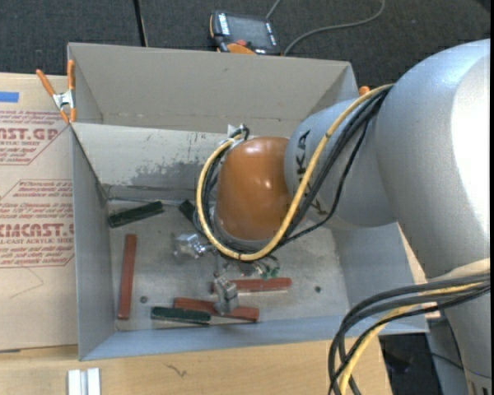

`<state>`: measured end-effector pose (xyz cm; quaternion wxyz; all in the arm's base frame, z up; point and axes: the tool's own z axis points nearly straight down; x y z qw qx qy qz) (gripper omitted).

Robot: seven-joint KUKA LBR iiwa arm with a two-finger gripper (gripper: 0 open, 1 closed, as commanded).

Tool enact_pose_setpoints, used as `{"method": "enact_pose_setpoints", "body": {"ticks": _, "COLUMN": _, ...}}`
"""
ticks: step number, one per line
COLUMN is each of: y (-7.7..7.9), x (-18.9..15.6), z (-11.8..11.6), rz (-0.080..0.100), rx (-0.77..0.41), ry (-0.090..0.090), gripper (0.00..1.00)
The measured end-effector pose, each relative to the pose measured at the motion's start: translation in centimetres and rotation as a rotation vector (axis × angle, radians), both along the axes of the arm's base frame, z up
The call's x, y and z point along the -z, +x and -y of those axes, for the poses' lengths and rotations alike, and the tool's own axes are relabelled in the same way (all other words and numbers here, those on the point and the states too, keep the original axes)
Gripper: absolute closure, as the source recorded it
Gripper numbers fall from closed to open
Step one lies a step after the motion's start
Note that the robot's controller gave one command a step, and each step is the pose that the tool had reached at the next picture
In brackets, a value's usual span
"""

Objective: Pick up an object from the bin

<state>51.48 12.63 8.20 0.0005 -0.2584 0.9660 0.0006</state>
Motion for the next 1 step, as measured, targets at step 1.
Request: {"method": "enact_pose_setpoints", "body": {"ticks": 1, "y": 1.71, "x": -10.27, "z": 10.98, "rz": 0.009, "rx": 0.03, "ry": -0.004, "gripper": 0.0}}
